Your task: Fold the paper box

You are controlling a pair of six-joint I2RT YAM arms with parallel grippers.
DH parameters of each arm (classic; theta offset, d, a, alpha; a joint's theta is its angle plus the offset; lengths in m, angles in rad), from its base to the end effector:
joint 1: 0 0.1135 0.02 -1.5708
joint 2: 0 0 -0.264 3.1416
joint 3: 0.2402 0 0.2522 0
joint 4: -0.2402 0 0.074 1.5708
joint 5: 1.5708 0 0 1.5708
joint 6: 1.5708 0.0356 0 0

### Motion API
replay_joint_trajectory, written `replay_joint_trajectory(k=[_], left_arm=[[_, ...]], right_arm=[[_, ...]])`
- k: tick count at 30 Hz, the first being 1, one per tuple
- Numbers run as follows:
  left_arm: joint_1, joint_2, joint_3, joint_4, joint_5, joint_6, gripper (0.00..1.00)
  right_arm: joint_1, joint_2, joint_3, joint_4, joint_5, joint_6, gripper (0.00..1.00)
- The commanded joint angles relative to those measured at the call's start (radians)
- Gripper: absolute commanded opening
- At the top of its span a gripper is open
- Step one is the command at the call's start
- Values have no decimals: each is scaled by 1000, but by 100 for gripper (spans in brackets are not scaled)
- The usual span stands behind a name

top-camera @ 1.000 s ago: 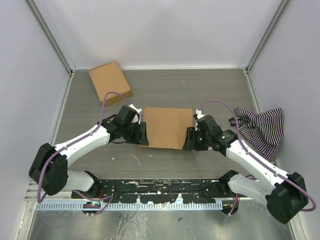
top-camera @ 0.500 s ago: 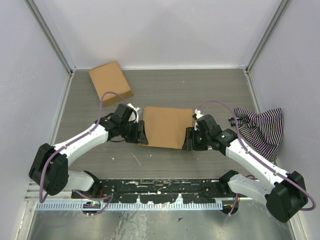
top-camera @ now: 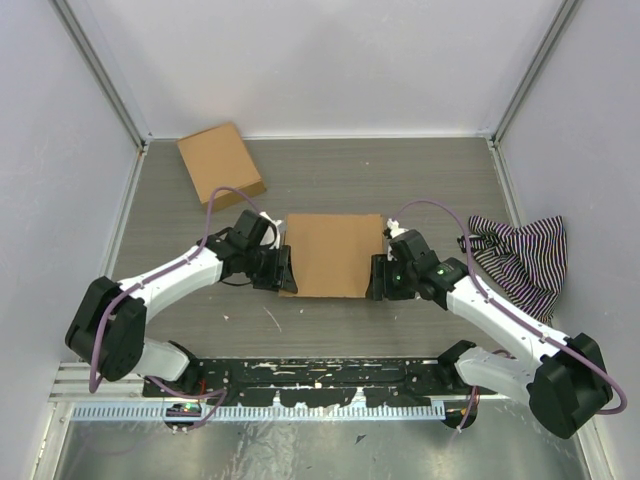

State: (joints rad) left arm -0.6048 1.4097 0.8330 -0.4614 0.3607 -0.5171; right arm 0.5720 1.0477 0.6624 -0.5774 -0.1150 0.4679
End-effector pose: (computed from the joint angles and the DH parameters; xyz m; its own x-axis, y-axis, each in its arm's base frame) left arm 0.2151 -0.1640 0.1984 -0.9519 0.0957 -0.2912 0.2403 0.8226 -0.5153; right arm 0.1661 0.1118 0.2160 -0.8833 -0.0358 -0.4674 -0.2179 0.9142 0.3417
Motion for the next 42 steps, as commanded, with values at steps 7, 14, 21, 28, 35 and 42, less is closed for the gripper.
replay_joint_trajectory(k=[7,14,21,28,35,42], left_arm=[[-6,-18,9,6,0,18,56],[-5,-30,22,-32,-45,31,56],[-6,-69,43,-79,-84,45,56],[-6,-53,34,-54,-81,39,56],[-6,-38,-4,3,-80,19,54],[-14,4,-34,74,-206,-6,51]], right_arm=[[5,-1,1,90,44,-13,57],[5,0,-2,90,57,-12,57],[5,2,-2,97,57,-11,57],[5,4,-24,117,58,-4,57],[5,1,-47,127,87,-5,56],[4,35,-55,159,158,31,52]])
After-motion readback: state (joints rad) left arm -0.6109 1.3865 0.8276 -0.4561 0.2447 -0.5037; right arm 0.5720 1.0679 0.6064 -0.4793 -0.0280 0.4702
